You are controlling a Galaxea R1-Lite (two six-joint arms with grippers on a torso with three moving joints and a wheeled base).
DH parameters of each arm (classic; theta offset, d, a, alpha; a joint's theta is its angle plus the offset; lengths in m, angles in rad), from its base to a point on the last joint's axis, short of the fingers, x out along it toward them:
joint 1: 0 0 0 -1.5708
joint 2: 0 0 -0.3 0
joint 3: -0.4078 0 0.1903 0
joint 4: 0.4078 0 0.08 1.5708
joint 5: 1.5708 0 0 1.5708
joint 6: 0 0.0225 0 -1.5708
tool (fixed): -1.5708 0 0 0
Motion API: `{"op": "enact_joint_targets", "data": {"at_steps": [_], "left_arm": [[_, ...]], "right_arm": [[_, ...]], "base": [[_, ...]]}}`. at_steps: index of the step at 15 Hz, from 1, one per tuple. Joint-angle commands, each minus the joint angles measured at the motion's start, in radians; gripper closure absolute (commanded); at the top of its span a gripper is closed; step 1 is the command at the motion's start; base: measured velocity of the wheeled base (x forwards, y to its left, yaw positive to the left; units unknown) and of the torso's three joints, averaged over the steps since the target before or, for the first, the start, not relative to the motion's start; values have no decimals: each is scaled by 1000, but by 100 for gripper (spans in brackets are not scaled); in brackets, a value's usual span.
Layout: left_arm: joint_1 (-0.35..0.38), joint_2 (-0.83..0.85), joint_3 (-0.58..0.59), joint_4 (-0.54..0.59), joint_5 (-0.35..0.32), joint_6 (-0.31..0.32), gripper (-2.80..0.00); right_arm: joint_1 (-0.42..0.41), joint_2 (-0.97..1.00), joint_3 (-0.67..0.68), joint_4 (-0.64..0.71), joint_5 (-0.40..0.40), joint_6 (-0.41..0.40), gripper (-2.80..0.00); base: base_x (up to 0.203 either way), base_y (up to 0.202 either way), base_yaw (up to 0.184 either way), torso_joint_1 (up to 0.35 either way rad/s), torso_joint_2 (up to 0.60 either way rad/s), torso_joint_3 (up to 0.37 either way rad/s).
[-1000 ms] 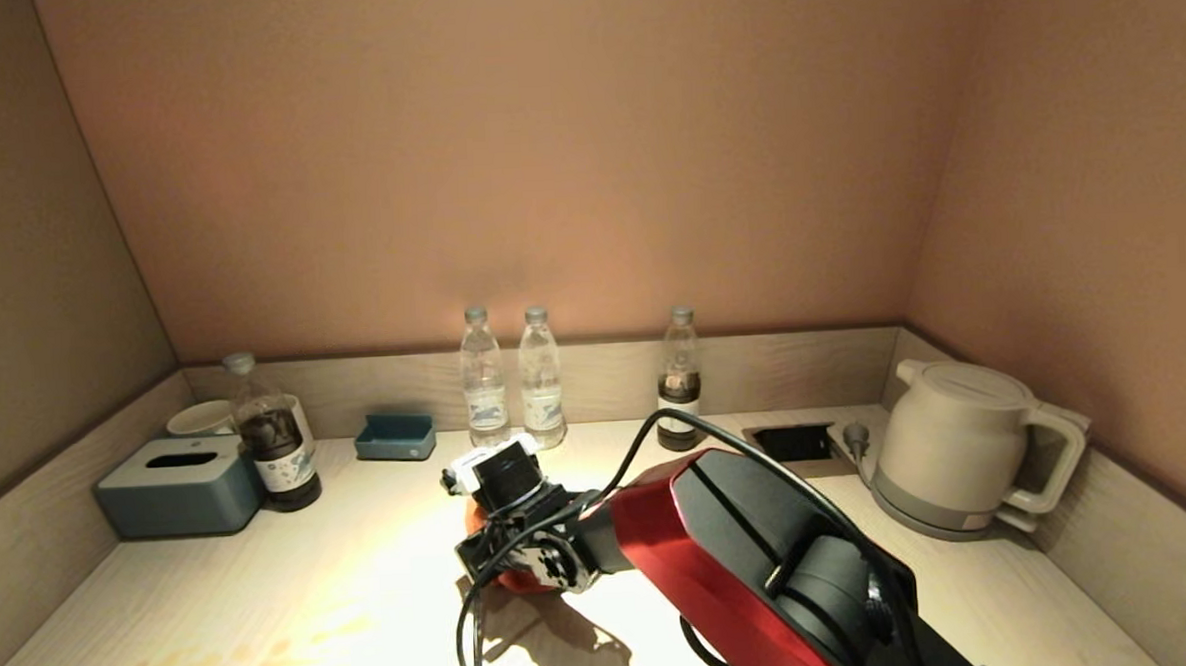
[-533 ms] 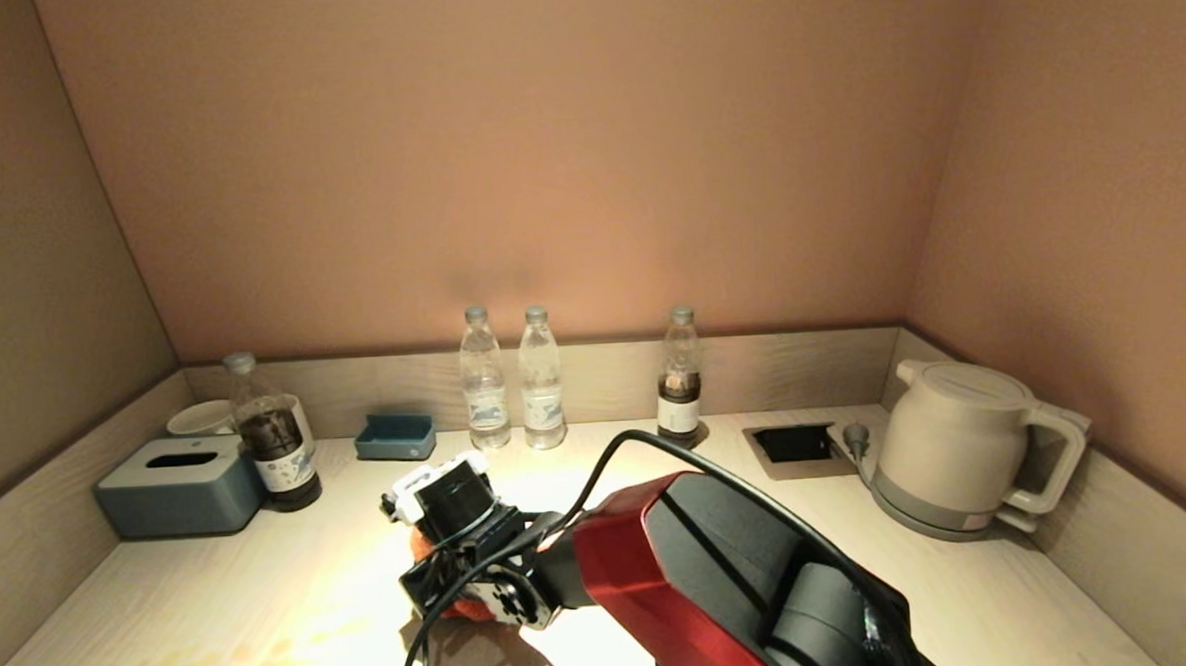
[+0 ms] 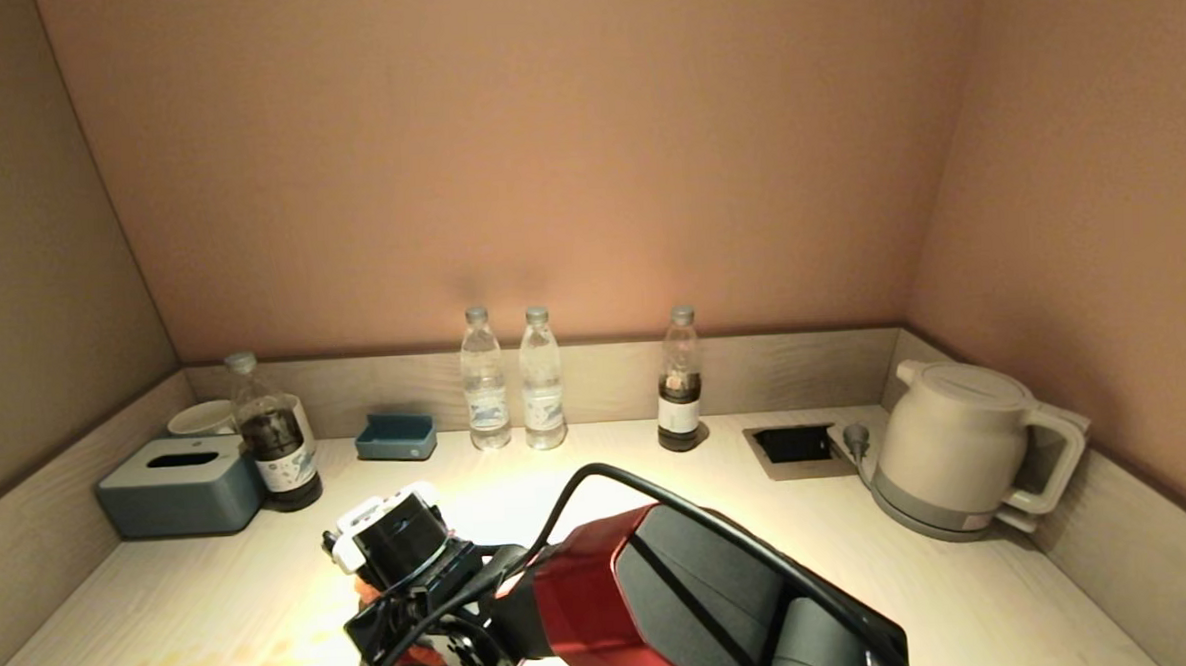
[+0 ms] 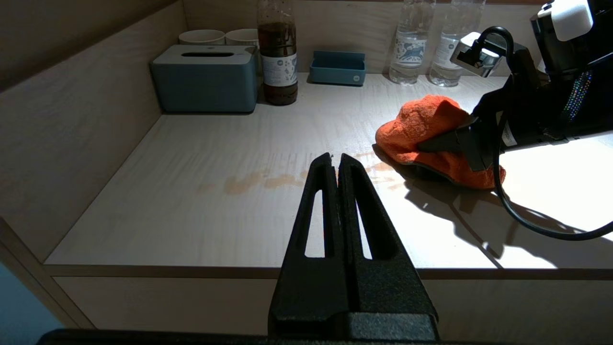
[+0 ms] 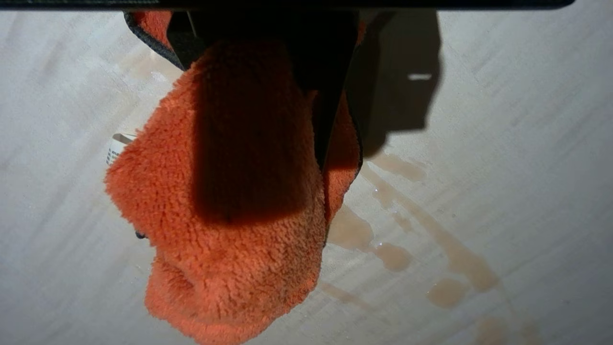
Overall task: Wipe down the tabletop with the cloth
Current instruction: Sweep the stains on the table
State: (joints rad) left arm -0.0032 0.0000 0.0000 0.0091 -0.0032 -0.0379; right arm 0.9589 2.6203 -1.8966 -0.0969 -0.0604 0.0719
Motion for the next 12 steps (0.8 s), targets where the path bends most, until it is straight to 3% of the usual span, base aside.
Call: {"op": "enact_joint_targets", "data": {"at_steps": [1,8,12], "left_arm": [[0,0,0,0,0,0,0],[0,0,0,0,0,0,0],[0,0,0,0,0,0,0]], "right_arm": [[24,-28,34,2,1,28,0],[36,-87,175,-6,2,37,0],[-16,-114,228,-6,1,38,0]], "base": [[0,0,0,0,0,0],[0,0,0,0,0,0],[0,0,0,0,0,0]]}}
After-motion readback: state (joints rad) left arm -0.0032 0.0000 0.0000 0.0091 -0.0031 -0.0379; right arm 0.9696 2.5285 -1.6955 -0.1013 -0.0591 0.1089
